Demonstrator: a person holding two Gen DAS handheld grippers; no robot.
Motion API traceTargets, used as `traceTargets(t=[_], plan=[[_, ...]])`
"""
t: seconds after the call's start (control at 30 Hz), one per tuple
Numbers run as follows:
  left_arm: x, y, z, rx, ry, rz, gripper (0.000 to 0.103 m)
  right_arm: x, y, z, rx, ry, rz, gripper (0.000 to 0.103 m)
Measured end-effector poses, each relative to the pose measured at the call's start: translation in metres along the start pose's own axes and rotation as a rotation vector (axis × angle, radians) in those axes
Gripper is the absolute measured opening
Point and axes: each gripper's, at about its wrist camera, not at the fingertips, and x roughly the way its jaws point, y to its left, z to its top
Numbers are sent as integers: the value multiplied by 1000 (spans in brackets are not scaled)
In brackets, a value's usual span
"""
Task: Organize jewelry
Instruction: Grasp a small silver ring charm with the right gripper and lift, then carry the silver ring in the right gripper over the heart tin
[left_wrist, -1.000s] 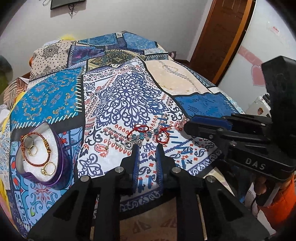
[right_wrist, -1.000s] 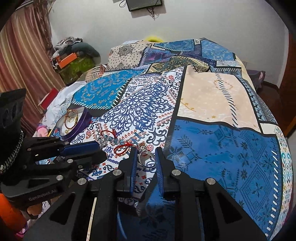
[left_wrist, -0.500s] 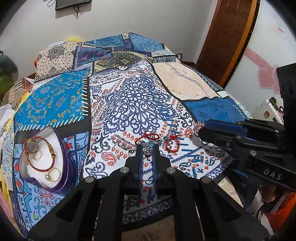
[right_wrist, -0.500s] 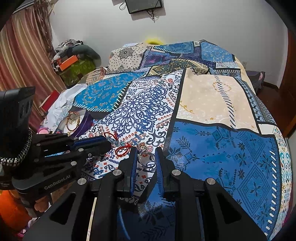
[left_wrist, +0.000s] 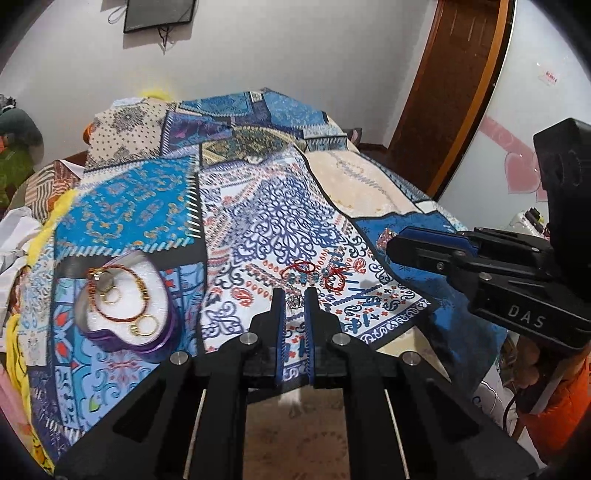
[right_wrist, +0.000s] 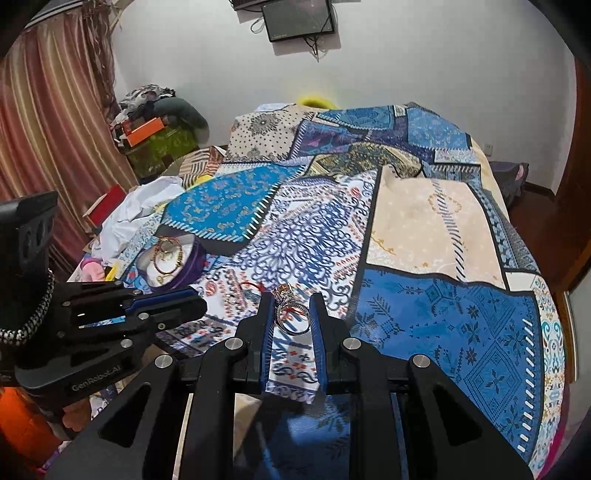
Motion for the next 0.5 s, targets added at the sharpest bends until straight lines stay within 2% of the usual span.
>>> traceTargets(t=[0.5], plan=[[-65, 41, 7, -52, -148, 74, 8, -9, 50, 23, -73, -58, 32, 17]])
